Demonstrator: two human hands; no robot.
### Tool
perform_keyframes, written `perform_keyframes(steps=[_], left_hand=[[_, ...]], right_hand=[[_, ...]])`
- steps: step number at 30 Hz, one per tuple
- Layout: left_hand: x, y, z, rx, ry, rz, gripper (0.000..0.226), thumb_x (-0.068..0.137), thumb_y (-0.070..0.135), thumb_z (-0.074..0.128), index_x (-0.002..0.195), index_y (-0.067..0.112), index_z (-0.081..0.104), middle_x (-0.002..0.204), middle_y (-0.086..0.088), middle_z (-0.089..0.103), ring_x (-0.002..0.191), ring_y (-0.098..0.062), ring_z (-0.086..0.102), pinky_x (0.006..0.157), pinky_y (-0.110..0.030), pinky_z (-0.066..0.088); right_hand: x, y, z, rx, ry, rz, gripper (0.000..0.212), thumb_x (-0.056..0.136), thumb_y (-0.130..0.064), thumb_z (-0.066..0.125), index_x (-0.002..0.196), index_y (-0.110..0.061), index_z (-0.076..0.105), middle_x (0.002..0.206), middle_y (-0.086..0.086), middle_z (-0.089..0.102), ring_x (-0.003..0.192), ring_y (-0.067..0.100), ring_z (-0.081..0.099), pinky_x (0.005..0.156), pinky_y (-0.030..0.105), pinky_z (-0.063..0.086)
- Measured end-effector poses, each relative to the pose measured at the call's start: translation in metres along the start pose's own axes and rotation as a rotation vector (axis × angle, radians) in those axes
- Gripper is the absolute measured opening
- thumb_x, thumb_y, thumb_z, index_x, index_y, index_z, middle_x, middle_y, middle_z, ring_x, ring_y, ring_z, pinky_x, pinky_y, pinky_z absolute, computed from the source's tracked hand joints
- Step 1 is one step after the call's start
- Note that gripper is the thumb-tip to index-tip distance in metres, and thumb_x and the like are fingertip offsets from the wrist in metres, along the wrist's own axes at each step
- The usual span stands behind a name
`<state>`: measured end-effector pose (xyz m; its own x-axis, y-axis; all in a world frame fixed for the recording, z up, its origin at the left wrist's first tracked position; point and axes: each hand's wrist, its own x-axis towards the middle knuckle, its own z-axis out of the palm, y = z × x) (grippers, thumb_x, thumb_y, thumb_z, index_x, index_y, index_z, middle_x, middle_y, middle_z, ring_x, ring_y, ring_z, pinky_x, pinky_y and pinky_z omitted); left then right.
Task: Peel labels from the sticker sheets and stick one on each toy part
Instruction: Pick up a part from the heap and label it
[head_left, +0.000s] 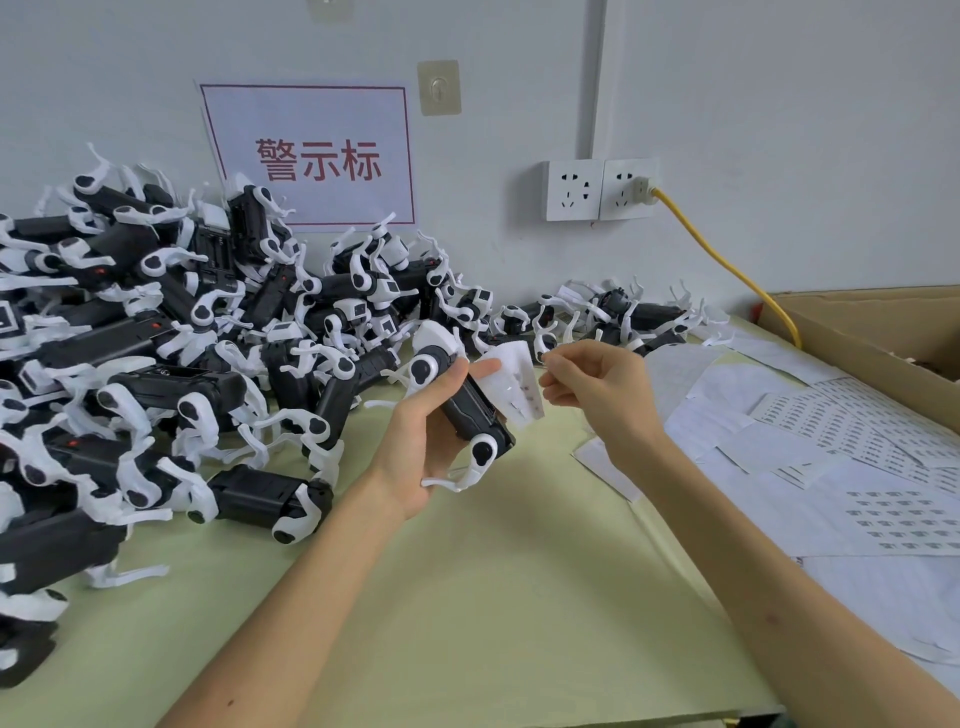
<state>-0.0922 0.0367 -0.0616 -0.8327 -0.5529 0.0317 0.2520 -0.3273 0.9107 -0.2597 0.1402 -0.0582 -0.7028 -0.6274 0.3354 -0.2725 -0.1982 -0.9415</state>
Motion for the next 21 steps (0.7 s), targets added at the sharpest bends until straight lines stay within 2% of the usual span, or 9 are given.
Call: perform_keyframes(steps=[5, 8, 11, 13, 17, 19, 21], left_hand=[[0.0029, -0.0003, -0.0026, 0.014, 0.019, -0.028, 0.060, 0.082, 0.055, 0.067, 0.126, 0.015, 0.073, 0.125, -0.015, 0.071, 0.101, -0.029, 0.065, 0.071, -0.036, 0.052], [0.0030, -0.0006, -0.0027, 0.015, 0.005, -0.031, 0.060, 0.082, 0.056, 0.066, 0.125, 0.015, 0.073, 0.125, -0.014, 0.072, 0.100, -0.027, 0.069, 0.073, -0.036, 0.053], [0.0016, -0.0004, -0.0035, 0.022, -0.021, -0.022, 0.058, 0.084, 0.056, 0.064, 0.124, 0.016, 0.074, 0.123, -0.015, 0.072, 0.097, -0.026, 0.071, 0.071, -0.035, 0.054], [0.0006, -0.0007, -0.0027, 0.032, -0.038, -0.035, 0.057, 0.085, 0.055, 0.064, 0.125, 0.016, 0.074, 0.120, -0.015, 0.073, 0.094, -0.024, 0.071, 0.071, -0.033, 0.055], [0.0008, -0.0013, -0.0014, 0.056, -0.013, -0.042, 0.060, 0.082, 0.055, 0.065, 0.126, 0.016, 0.073, 0.116, -0.014, 0.072, 0.091, -0.025, 0.068, 0.069, -0.033, 0.053], [0.0017, -0.0014, -0.0023, 0.068, 0.002, -0.044, 0.059, 0.082, 0.055, 0.066, 0.126, 0.016, 0.073, 0.118, -0.014, 0.072, 0.091, -0.025, 0.067, 0.067, -0.032, 0.053], [0.0032, -0.0020, -0.0037, 0.079, 0.020, -0.051, 0.058, 0.082, 0.055, 0.066, 0.125, 0.017, 0.074, 0.124, -0.014, 0.071, 0.097, -0.027, 0.067, 0.071, -0.034, 0.054]], right_hand=[[0.0025, -0.0029, -0.0034, 0.061, 0.003, 0.010, 0.015, 0.095, 0.000, 0.063, 0.089, -0.009, 0.074, 0.076, 0.005, 0.076, 0.071, 0.016, 0.074, 0.069, 0.024, 0.058], [0.0017, -0.0029, -0.0022, -0.043, -0.071, -0.016, 0.003, 0.091, -0.016, 0.074, 0.090, -0.015, 0.076, 0.079, 0.002, 0.075, 0.074, 0.016, 0.073, 0.071, 0.028, 0.059], [-0.0017, -0.0006, 0.0024, -0.219, -0.141, -0.046, 0.009, 0.084, -0.029, 0.082, 0.086, -0.022, 0.077, 0.080, 0.002, 0.075, 0.076, 0.017, 0.072, 0.071, 0.030, 0.055], [-0.0035, 0.0003, 0.0051, -0.271, -0.136, -0.072, 0.007, 0.085, -0.025, 0.081, 0.083, -0.020, 0.076, 0.077, 0.000, 0.075, 0.072, 0.016, 0.071, 0.070, 0.028, 0.055], [-0.0020, -0.0009, 0.0016, -0.144, -0.081, -0.032, 0.012, 0.091, -0.007, 0.071, 0.080, -0.010, 0.074, 0.069, 0.002, 0.074, 0.062, 0.012, 0.068, 0.063, 0.020, 0.053], [-0.0002, -0.0022, -0.0018, -0.076, -0.037, 0.004, 0.012, 0.093, -0.005, 0.068, 0.083, -0.008, 0.073, 0.069, 0.003, 0.074, 0.064, 0.014, 0.069, 0.065, 0.021, 0.054], [0.0013, -0.0029, -0.0043, -0.008, 0.001, 0.022, 0.010, 0.095, -0.005, 0.067, 0.086, -0.006, 0.073, 0.071, 0.003, 0.074, 0.066, 0.014, 0.070, 0.067, 0.023, 0.056]])
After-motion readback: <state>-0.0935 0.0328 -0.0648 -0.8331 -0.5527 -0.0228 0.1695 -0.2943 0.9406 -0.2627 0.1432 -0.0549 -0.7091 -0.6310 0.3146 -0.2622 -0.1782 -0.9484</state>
